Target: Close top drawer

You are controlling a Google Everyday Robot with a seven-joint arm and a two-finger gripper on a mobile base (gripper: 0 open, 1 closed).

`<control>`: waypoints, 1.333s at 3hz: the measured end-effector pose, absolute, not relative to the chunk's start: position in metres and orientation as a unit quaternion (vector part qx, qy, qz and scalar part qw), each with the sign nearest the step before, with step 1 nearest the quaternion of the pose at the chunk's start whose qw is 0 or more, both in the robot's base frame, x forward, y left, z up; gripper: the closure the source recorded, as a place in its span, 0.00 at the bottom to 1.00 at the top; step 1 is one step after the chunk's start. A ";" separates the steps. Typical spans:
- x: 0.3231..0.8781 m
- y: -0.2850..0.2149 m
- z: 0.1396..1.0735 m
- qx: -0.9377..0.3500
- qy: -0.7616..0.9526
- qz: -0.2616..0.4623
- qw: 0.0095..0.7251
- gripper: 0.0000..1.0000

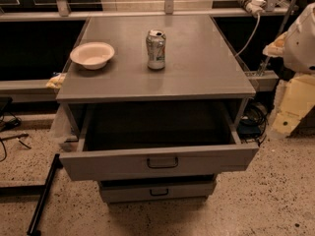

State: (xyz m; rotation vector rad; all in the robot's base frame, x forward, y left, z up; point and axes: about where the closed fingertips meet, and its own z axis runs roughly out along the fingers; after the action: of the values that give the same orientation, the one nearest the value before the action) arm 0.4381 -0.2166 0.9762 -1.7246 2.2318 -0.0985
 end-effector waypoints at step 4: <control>0.429 -0.211 0.914 -0.594 0.784 -0.010 0.181 0.63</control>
Offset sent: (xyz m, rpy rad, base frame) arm -0.0017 0.0023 -0.0137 0.0244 -0.0008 0.0018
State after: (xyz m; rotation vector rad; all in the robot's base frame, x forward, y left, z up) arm 0.4288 -0.2109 0.9145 -1.6784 2.2138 -0.0278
